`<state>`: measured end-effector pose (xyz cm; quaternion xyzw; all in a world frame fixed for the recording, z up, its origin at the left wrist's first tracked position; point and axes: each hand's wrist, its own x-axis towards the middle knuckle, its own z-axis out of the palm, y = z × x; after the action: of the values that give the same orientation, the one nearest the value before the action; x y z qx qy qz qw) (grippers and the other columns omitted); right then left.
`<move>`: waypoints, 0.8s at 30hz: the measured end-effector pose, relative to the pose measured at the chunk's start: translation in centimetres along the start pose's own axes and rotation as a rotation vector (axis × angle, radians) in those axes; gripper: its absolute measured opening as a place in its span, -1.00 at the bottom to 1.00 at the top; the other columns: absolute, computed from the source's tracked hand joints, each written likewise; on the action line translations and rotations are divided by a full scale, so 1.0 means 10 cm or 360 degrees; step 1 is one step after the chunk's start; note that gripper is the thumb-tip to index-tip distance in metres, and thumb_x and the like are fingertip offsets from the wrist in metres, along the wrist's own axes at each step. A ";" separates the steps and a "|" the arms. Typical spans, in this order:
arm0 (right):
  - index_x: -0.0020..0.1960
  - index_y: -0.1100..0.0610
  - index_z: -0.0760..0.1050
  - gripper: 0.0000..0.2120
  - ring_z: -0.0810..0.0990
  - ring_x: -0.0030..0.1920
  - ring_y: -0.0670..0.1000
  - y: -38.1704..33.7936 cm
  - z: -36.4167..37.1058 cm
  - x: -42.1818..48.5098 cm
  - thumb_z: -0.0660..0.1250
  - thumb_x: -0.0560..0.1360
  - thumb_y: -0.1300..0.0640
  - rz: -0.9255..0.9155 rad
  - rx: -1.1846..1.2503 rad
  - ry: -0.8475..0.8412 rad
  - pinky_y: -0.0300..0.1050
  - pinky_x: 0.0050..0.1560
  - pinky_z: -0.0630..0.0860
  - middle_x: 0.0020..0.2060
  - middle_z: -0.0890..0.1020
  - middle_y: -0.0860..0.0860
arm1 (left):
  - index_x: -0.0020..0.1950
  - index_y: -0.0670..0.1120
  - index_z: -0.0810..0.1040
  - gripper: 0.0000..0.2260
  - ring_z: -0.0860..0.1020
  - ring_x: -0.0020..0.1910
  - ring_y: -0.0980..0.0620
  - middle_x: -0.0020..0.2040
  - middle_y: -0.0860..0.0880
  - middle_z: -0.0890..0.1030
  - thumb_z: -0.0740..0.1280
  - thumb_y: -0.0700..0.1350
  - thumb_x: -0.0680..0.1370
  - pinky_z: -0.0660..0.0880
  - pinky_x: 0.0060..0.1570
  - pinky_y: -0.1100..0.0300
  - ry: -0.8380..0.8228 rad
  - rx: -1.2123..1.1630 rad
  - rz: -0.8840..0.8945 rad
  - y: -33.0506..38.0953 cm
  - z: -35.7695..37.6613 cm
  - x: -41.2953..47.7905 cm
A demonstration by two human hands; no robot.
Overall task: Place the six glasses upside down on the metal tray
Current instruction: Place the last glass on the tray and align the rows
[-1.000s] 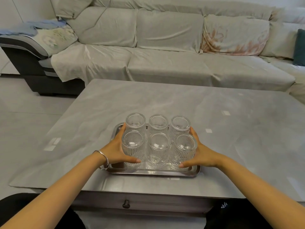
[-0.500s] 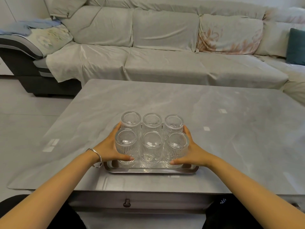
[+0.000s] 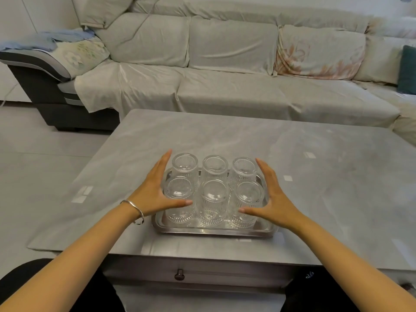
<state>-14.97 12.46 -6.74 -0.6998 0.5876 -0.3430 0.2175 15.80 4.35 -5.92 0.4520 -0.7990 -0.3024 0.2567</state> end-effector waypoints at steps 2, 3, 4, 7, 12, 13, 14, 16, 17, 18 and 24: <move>0.44 -0.34 -0.06 -0.09 0.02 0.48 -0.17 -0.12 -0.06 0.05 0.37 0.24 -0.37 -0.0234 -0.0310 -0.0010 -0.08 0.44 0.11 0.49 -0.03 -0.24 | 0.44 0.31 -0.08 0.00 -0.08 0.52 0.04 0.53 0.17 -0.07 0.36 0.45 0.13 0.03 0.43 0.01 0.0024 0.0324 0.0214 0.15 -0.01 0.00; 0.43 -0.34 -0.02 -0.16 0.02 0.48 -0.13 -0.17 -0.06 0.08 0.32 0.27 -0.38 -0.0321 -0.0457 -0.0045 0.01 0.46 0.10 0.50 0.01 -0.20 | 0.44 0.30 -0.02 -0.05 -0.10 0.53 -0.02 0.54 0.14 -0.04 0.29 0.49 0.14 0.04 0.46 -0.09 -0.0007 0.0502 0.0286 0.22 0.01 0.01; 0.43 -0.34 0.00 -0.22 0.04 0.49 -0.10 -0.21 -0.05 0.10 0.29 0.31 -0.38 -0.0384 -0.0577 -0.0084 0.07 0.47 0.10 0.50 0.06 -0.15 | 0.45 0.28 0.02 -0.08 -0.11 0.53 -0.07 0.55 0.11 -0.02 0.22 0.53 0.16 0.04 0.46 -0.17 -0.0049 0.0661 0.0325 0.29 0.04 0.03; 0.42 -0.28 0.07 -0.34 0.14 0.48 0.00 -0.28 0.04 0.14 0.25 0.40 -0.31 -0.0470 -0.0796 -0.0204 0.12 0.47 0.11 0.50 0.17 -0.05 | 0.45 0.28 0.02 -0.16 -0.15 0.53 -0.08 0.55 0.10 -0.05 0.15 0.51 0.23 -0.02 0.44 -0.24 -0.0178 0.0923 0.0267 0.37 0.18 0.07; 0.42 -0.22 0.16 -0.46 0.24 0.46 -0.01 -0.22 0.16 0.11 0.18 0.48 -0.24 -0.0509 -0.0917 -0.0223 0.02 0.46 0.11 0.46 0.29 -0.07 | 0.45 0.29 -0.03 -0.19 -0.11 0.53 -0.08 0.55 0.12 -0.03 0.16 0.48 0.27 -0.06 0.44 -0.21 -0.0223 0.1067 0.0188 0.31 0.32 0.10; 0.42 -0.21 0.19 -0.47 0.27 0.45 0.00 -0.22 0.16 0.11 0.18 0.48 -0.23 -0.0506 -0.0905 -0.0205 0.00 0.44 0.13 0.45 0.32 -0.06 | 0.45 0.29 -0.03 -0.19 -0.10 0.53 -0.08 0.55 0.11 -0.01 0.15 0.49 0.27 -0.05 0.44 -0.20 -0.0217 0.1077 0.0189 0.30 0.32 0.10; 0.42 -0.19 0.22 -0.48 0.29 0.43 0.00 -0.23 0.17 0.11 0.19 0.49 -0.22 -0.0503 -0.0893 -0.0191 -0.01 0.43 0.15 0.43 0.36 -0.06 | 0.45 0.29 -0.03 -0.19 -0.09 0.53 -0.08 0.55 0.11 0.00 0.15 0.49 0.27 -0.05 0.44 -0.20 -0.0216 0.1081 0.0188 0.30 0.32 0.11; 0.41 -0.15 0.27 -0.49 0.33 0.41 0.01 -0.24 0.18 0.11 0.20 0.49 -0.20 -0.0505 -0.0899 -0.0162 -0.04 0.41 0.17 0.41 0.39 -0.04 | 0.45 0.29 -0.03 -0.19 -0.09 0.53 -0.08 0.55 0.11 0.03 0.14 0.49 0.27 -0.03 0.45 -0.20 -0.0215 0.1069 0.0174 0.29 0.33 0.11; 0.41 -0.13 0.28 -0.49 0.35 0.41 0.02 -0.25 0.19 0.11 0.21 0.49 -0.19 -0.0509 -0.0907 -0.0141 -0.05 0.40 0.17 0.40 0.41 -0.04 | 0.45 0.29 -0.03 -0.19 -0.09 0.53 -0.07 0.55 0.11 0.04 0.14 0.49 0.28 -0.03 0.45 -0.20 -0.0218 0.1063 0.0166 0.29 0.34 0.12; 0.41 -0.12 0.29 -0.49 0.36 0.40 0.02 -0.25 0.19 0.10 0.22 0.49 -0.19 -0.0512 -0.0913 -0.0122 -0.06 0.39 0.17 0.38 0.43 -0.03 | 0.45 0.29 -0.03 -0.19 -0.09 0.53 -0.07 0.55 0.10 0.04 0.14 0.49 0.28 -0.03 0.45 -0.21 -0.0221 0.1059 0.0160 0.29 0.35 0.12; 0.41 -0.11 0.29 -0.48 0.37 0.39 0.03 -0.25 0.21 0.08 0.23 0.48 -0.18 -0.0484 -0.0926 -0.0110 0.00 0.39 0.21 0.38 0.43 -0.03 | 0.46 0.28 -0.02 -0.20 -0.10 0.53 -0.07 0.55 0.10 0.07 0.16 0.47 0.29 -0.06 0.45 -0.20 -0.0229 0.1023 0.0172 0.30 0.34 0.12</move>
<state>-11.70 12.05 -6.18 -0.8234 0.5422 -0.1654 -0.0254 11.27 5.37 -5.96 0.4443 -0.8924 -0.0518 0.0596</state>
